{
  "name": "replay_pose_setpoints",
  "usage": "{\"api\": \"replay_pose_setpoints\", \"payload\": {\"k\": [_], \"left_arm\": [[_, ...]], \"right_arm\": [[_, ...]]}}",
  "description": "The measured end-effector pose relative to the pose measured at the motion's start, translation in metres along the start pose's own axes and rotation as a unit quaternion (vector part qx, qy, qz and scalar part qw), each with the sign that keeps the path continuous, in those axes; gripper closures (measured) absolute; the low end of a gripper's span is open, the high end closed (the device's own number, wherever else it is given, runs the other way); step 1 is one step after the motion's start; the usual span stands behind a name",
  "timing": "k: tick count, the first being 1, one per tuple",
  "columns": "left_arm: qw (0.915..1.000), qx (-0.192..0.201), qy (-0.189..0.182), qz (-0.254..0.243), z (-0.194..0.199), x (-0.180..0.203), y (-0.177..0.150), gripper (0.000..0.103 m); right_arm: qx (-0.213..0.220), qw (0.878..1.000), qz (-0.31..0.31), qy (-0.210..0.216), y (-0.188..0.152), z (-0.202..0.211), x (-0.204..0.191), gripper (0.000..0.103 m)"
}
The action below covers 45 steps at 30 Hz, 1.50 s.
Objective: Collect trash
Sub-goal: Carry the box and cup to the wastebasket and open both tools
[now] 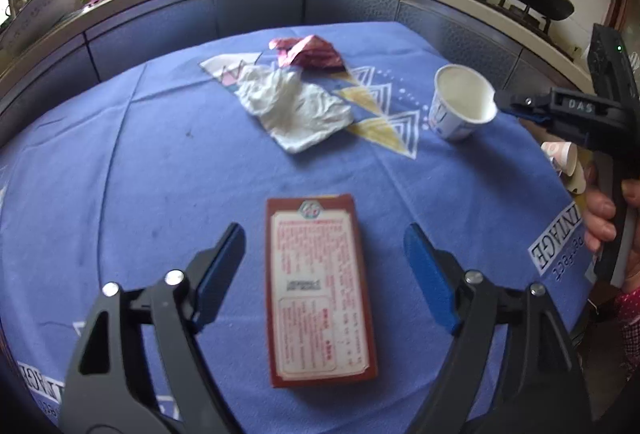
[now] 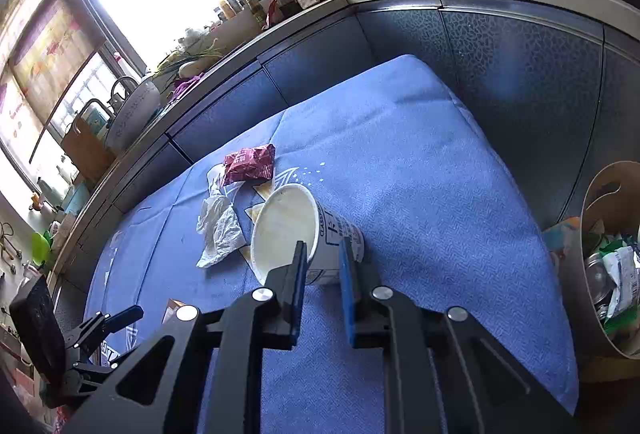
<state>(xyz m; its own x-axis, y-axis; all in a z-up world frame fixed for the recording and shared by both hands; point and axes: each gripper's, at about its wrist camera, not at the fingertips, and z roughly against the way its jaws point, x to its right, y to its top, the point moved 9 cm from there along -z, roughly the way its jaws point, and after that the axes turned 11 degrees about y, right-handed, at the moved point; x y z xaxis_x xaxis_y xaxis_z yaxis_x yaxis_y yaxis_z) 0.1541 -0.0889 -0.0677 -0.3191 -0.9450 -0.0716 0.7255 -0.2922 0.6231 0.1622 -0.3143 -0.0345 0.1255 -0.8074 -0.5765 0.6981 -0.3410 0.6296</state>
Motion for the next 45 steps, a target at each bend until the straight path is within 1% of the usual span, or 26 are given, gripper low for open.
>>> {"api": "replay_pose_setpoints", "payload": {"k": [1, 2, 3, 4, 6, 8, 10, 11, 12, 14, 15, 16, 17, 18, 20, 22, 25, 28, 31, 33, 37, 40, 43, 44, 45], "left_arm": [[0.9999, -0.006, 0.011, 0.000, -0.003, -0.004, -0.005, 0.025], [0.9997, -0.012, 0.022, -0.002, -0.006, -0.008, -0.010, 0.023], [0.9993, -0.020, 0.030, -0.004, -0.009, -0.010, -0.015, 0.021], [0.9991, -0.026, 0.032, -0.005, -0.010, -0.011, -0.018, 0.021], [0.9990, -0.029, 0.033, -0.008, -0.013, -0.009, -0.021, 0.021], [0.9986, -0.027, 0.043, -0.017, -0.015, -0.005, -0.021, 0.021], [0.9980, -0.035, 0.048, -0.025, -0.022, 0.001, -0.025, 0.032], [0.9980, -0.041, 0.041, -0.026, -0.025, 0.006, -0.027, 0.045], [0.9980, -0.042, 0.040, -0.025, -0.028, 0.009, -0.029, 0.046], [0.9978, -0.029, 0.051, -0.031, -0.027, 0.011, -0.028, 0.046], [0.9979, -0.031, 0.049, -0.029, -0.025, 0.011, -0.027, 0.046], [0.9984, -0.030, 0.042, -0.023, -0.023, 0.011, -0.024, 0.046], [0.9989, -0.024, 0.035, -0.019, -0.018, 0.012, -0.019, 0.046], [0.9993, -0.009, 0.029, -0.020, -0.010, 0.014, -0.010, 0.046], [0.9993, 0.013, 0.016, -0.030, 0.003, 0.024, 0.007, 0.046], [0.9989, 0.025, -0.010, -0.038, 0.011, 0.042, 0.025, 0.046], [0.9965, 0.033, -0.059, -0.051, 0.017, 0.080, 0.047, 0.046], [0.9913, 0.037, -0.103, -0.073, 0.020, 0.128, 0.066, 0.046], [0.9861, 0.039, -0.126, -0.100, 0.020, 0.173, 0.076, 0.046], [0.9831, 0.038, -0.137, -0.115, 0.018, 0.199, 0.079, 0.046], [0.9783, 0.028, -0.154, -0.135, 0.008, 0.243, 0.087, 0.046], [0.9748, 0.017, -0.169, -0.145, 0.001, 0.273, 0.093, 0.046], [0.9702, 0.005, -0.182, -0.160, -0.006, 0.300, 0.097, 0.046], [0.9684, 0.001, -0.186, -0.166, -0.008, 0.311, 0.097, 0.046], [0.9670, -0.002, -0.189, -0.171, -0.009, 0.317, 0.095, 0.046]], "right_arm": [[0.005, 1.000, -0.002, 0.002, 0.000, 0.001, 0.001, 0.071], [0.009, 1.000, -0.004, 0.001, 0.001, 0.002, 0.001, 0.056], [0.016, 1.000, -0.005, 0.001, 0.002, 0.004, 0.000, 0.046], [0.022, 1.000, 0.000, 0.002, 0.003, 0.005, -0.002, 0.045], [0.021, 1.000, 0.016, -0.008, 0.006, 0.005, -0.007, 0.045], [0.010, 0.999, 0.030, -0.026, 0.005, -0.001, -0.008, 0.045], [-0.009, 0.999, 0.029, -0.033, 0.003, -0.011, -0.007, 0.045], [-0.016, 0.999, 0.025, -0.035, 0.002, -0.016, -0.004, 0.051], [-0.026, 0.999, 0.021, -0.038, 0.001, -0.022, -0.002, 0.068], [-0.035, 0.998, 0.006, -0.042, 0.000, -0.028, 0.006, 0.094], [-0.029, 0.999, -0.009, -0.034, 0.000, -0.025, 0.009, 0.099], [-0.022, 0.999, -0.020, -0.028, 0.001, -0.020, 0.012, 0.100], [-0.013, 0.999, -0.025, -0.029, 0.003, -0.013, 0.014, 0.100], [-0.004, 0.999, -0.030, -0.030, 0.005, -0.004, 0.018, 0.100], [0.016, 0.999, -0.038, -0.033, 0.011, 0.015, 0.028, 0.100], [0.034, 0.997, -0.044, -0.045, 0.016, 0.036, 0.044, 0.100], [0.067, 0.993, -0.059, -0.082, 0.024, 0.076, 0.082, 0.100], [0.095, 0.984, -0.073, -0.135, 0.030, 0.120, 0.133, 0.100], [0.104, 0.973, -0.094, -0.183, 0.030, 0.149, 0.187, 0.100], [0.097, 0.967, -0.100, -0.213, 0.031, 0.156, 0.218, 0.100], [0.061, 0.957, -0.105, -0.263, 0.026, 0.144, 0.268, 0.099], [0.040, 0.958, -0.098, -0.266, 0.023, 0.130, 0.281, 0.097], [0.028, 0.962, -0.060, -0.266, 0.021, 0.127, 0.278, 0.092], [0.029, 0.962, -0.050, -0.268, 0.020, 0.128, 0.277, 0.085], [0.031, 0.962, -0.044, -0.269, 0.020, 0.129, 0.277, 0.071]]}}
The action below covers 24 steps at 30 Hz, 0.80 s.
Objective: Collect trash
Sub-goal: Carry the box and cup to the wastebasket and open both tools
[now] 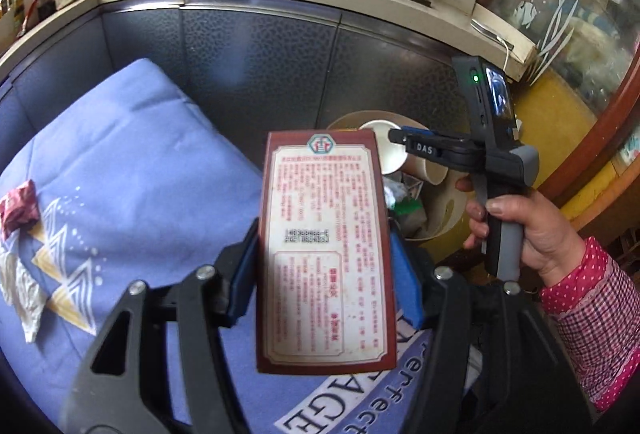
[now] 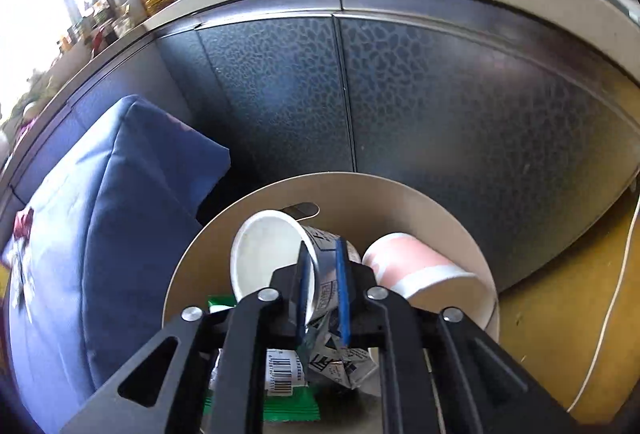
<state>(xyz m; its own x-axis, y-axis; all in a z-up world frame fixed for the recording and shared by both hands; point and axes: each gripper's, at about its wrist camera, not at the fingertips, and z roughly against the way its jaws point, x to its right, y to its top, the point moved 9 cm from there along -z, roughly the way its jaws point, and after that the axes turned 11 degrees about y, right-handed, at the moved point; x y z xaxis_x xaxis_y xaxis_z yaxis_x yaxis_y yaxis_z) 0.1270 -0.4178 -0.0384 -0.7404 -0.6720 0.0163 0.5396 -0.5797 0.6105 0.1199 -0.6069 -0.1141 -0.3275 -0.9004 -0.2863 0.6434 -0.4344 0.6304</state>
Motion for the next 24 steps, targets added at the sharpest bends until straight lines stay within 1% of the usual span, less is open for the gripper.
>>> {"api": "replay_pose_setpoints", "payload": {"k": [1, 2, 3, 5, 7, 10, 13, 17, 24], "left_arm": [[1.0000, -0.003, -0.003, -0.005, -0.005, 0.007, 0.002, 0.046], [0.9999, -0.006, -0.006, -0.009, -0.009, 0.013, 0.004, 0.046], [0.9998, -0.009, -0.011, -0.013, -0.014, 0.020, 0.006, 0.046], [0.9995, -0.016, -0.018, -0.018, -0.022, 0.031, 0.008, 0.046], [0.9991, -0.023, -0.026, -0.023, -0.029, 0.043, 0.010, 0.046], [0.9982, -0.033, -0.036, -0.036, -0.038, 0.058, 0.011, 0.046], [0.9963, -0.047, -0.043, -0.058, -0.052, 0.076, 0.012, 0.046], [0.9947, -0.073, -0.049, -0.052, -0.079, 0.091, 0.020, 0.046], [0.9963, -0.059, -0.014, -0.060, -0.116, 0.102, 0.043, 0.045]], "right_arm": [[0.007, 1.000, 0.001, 0.001, -0.001, 0.003, 0.001, 0.063], [0.016, 1.000, 0.002, 0.003, -0.002, 0.009, 0.002, 0.050], [0.026, 1.000, 0.004, 0.004, -0.002, 0.015, 0.003, 0.044], [0.039, 0.999, 0.003, 0.013, -0.001, 0.024, 0.004, 0.043], [0.062, 0.998, -0.011, 0.029, 0.004, 0.038, 0.006, 0.043], [0.103, 0.993, -0.039, 0.047, 0.006, 0.067, 0.014, 0.043], [0.129, 0.987, -0.070, 0.060, -0.002, 0.088, 0.025, 0.043], [0.144, 0.981, -0.106, 0.072, -0.019, 0.104, 0.040, 0.043], [0.138, 0.976, -0.146, 0.085, -0.042, 0.111, 0.057, 0.043]]}}
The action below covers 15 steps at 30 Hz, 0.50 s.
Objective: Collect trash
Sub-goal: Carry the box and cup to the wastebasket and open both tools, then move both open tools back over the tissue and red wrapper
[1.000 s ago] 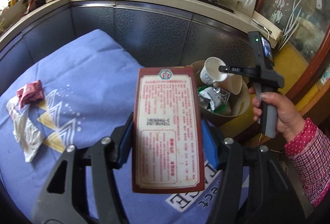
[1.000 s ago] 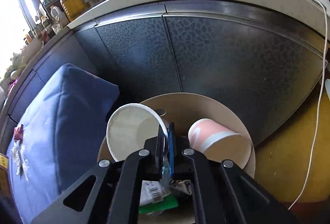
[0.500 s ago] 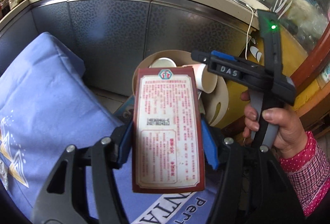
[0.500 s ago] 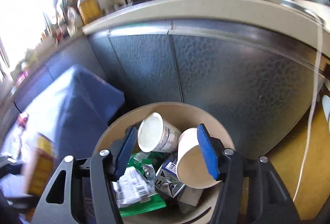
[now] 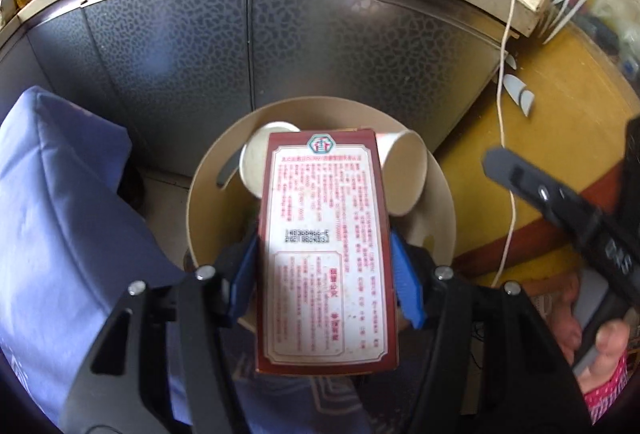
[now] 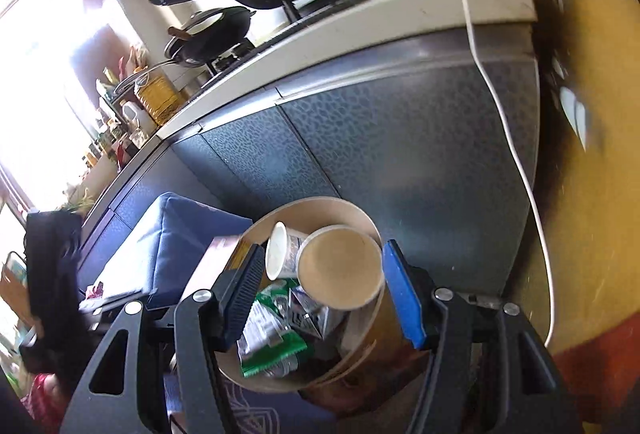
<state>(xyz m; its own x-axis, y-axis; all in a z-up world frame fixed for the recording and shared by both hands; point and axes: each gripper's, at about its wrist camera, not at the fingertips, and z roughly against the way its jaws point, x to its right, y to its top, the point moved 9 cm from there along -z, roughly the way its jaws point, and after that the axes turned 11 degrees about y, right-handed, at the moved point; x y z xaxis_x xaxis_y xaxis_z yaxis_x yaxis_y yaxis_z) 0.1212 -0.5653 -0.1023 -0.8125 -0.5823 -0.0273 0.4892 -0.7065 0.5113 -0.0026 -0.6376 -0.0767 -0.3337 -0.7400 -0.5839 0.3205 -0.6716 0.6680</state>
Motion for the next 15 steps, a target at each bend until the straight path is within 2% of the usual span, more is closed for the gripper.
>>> {"api": "replay_pose_setpoints", "payload": {"k": [1, 2, 3, 7, 15], "left_arm": [[0.9999, 0.006, 0.010, -0.001, -0.004, 0.000, 0.004, 0.045], [0.9998, 0.007, 0.020, -0.005, -0.010, 0.001, 0.007, 0.036], [0.9995, 0.003, 0.031, -0.007, -0.017, -0.001, 0.009, 0.021], [0.9991, -0.007, 0.042, 0.001, -0.024, -0.005, 0.008, 0.020], [0.9985, 0.025, 0.030, 0.039, 0.021, -0.028, -0.007, 0.020]], "right_arm": [[0.000, 1.000, -0.003, 0.001, -0.003, 0.002, 0.001, 0.043], [-0.001, 1.000, -0.008, 0.005, -0.005, 0.003, 0.001, 0.043], [-0.002, 1.000, -0.013, 0.011, -0.008, 0.003, 0.000, 0.043], [0.001, 1.000, -0.018, 0.026, -0.014, 0.005, -0.006, 0.043], [-0.004, 0.997, -0.050, 0.053, -0.040, 0.009, -0.021, 0.043]]}}
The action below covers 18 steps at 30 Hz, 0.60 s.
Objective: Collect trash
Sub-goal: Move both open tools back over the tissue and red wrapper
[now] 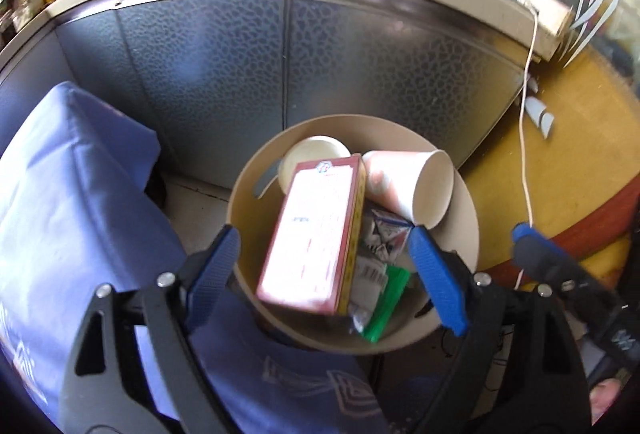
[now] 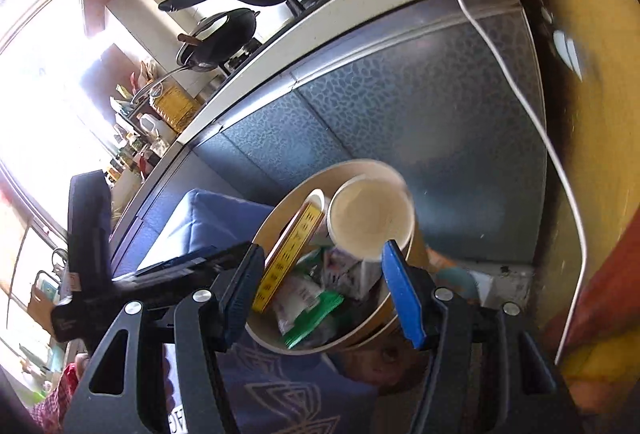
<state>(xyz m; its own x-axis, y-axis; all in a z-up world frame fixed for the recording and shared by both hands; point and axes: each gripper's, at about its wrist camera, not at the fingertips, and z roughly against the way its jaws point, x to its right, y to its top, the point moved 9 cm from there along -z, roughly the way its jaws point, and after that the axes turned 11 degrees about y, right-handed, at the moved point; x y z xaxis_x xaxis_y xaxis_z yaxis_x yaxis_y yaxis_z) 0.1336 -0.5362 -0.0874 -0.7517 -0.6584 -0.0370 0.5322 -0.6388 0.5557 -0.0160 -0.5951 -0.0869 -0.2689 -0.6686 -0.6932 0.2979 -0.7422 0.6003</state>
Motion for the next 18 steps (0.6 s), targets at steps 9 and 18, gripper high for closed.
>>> {"api": "replay_pose_setpoints", "payload": {"k": [9, 18], "left_arm": [[0.9990, 0.022, 0.032, 0.020, 0.044, -0.035, -0.042, 0.020], [0.9917, 0.050, 0.108, 0.049, 0.086, -0.108, -0.084, 0.020]], "right_arm": [[-0.018, 1.000, 0.003, 0.016, -0.025, -0.003, -0.039, 0.043], [-0.050, 0.998, 0.028, 0.027, -0.051, -0.017, -0.093, 0.043]]}}
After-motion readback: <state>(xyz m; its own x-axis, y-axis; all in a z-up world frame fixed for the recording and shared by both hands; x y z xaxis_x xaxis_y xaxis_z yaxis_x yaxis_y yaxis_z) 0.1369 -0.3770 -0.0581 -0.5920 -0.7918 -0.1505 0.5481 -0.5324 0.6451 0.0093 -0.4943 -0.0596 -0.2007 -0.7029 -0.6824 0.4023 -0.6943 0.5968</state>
